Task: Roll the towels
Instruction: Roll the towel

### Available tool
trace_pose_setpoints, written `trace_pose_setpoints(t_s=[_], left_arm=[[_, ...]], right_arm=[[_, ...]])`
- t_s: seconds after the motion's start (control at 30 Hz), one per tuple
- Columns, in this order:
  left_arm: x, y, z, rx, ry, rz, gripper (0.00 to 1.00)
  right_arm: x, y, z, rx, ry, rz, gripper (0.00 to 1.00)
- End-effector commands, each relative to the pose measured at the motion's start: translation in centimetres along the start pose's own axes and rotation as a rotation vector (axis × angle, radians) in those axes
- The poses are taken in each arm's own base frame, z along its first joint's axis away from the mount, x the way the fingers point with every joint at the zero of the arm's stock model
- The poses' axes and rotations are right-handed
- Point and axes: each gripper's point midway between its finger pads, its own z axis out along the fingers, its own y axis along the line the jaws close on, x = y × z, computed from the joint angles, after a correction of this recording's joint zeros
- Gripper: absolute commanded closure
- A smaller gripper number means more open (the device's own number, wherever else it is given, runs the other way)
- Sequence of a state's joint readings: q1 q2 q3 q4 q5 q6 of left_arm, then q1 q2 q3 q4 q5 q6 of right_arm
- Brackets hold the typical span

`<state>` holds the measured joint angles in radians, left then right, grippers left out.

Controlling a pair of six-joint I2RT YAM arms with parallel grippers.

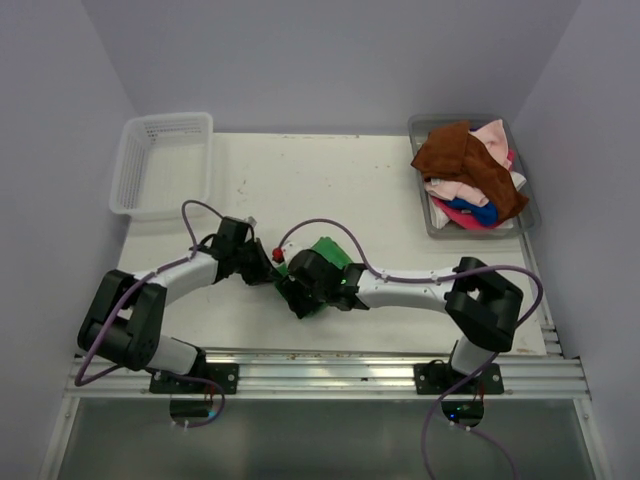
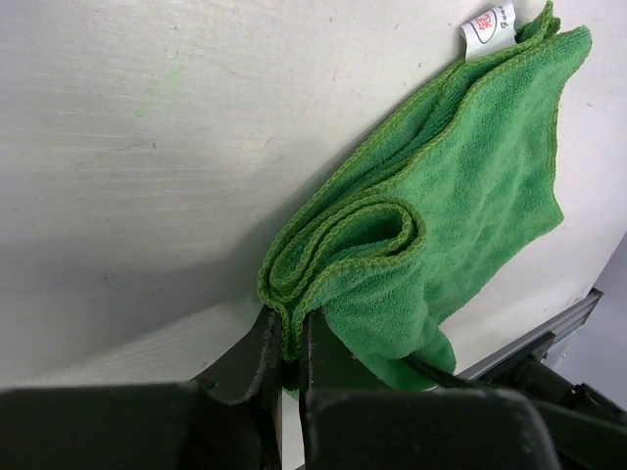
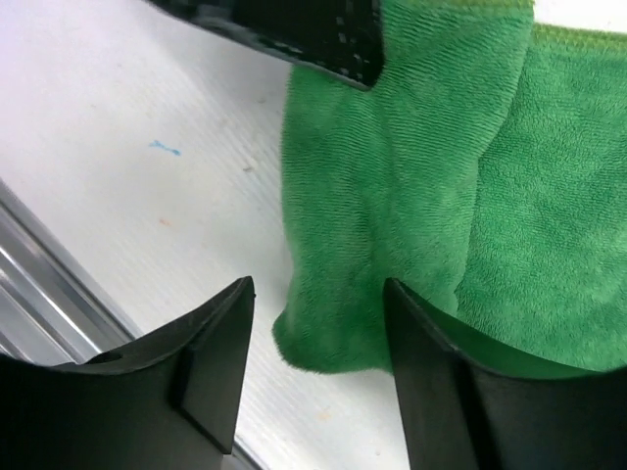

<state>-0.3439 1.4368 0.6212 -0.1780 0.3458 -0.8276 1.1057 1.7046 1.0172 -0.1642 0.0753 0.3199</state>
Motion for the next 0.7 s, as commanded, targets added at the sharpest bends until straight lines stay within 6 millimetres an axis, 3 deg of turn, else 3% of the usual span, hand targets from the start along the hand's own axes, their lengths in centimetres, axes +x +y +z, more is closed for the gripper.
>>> trace_pose_setpoints(t_s=[0.0,0.23,0.37,0.53,0.63,0.67], left_arm=[[-0.5,0.0,-1.2,-0.055,-0.013,0.009,1.00],[0.1,0.2,-1.5,-0.060,0.003,-0.012,1.00],[0.0,0.1,-1.6,-0.059,-0.002,-0.021,1.00],[0.0,-0.3,-1.7,-0.037,-0.005,-0.026,1.00],[0.0,-0.5,-1.8,-0.034,-0.008,-0.028,1.00],[0.0,-0.4,-1.9,-0.037,-0.007,-0.029,1.00]], right_arm=[[-2.7,1.3,-2.4,0.058,-0.065,-0.082,0.40],[-4.4,1.2,-1.2,0.191,-0.104,-0.149,0.39],[-4.0,1.4,0.2,0.212,-0.093,-0.184,0.40],[-1.9,0.9,2.2,0.270,-0.039,-0.219,0.42],[-1.1,0.3,3.0,0.299,-0.034,-0.212,0.50],[-1.0,-0.1,3.2,0.314,-0.033,-0.206,0.63]])
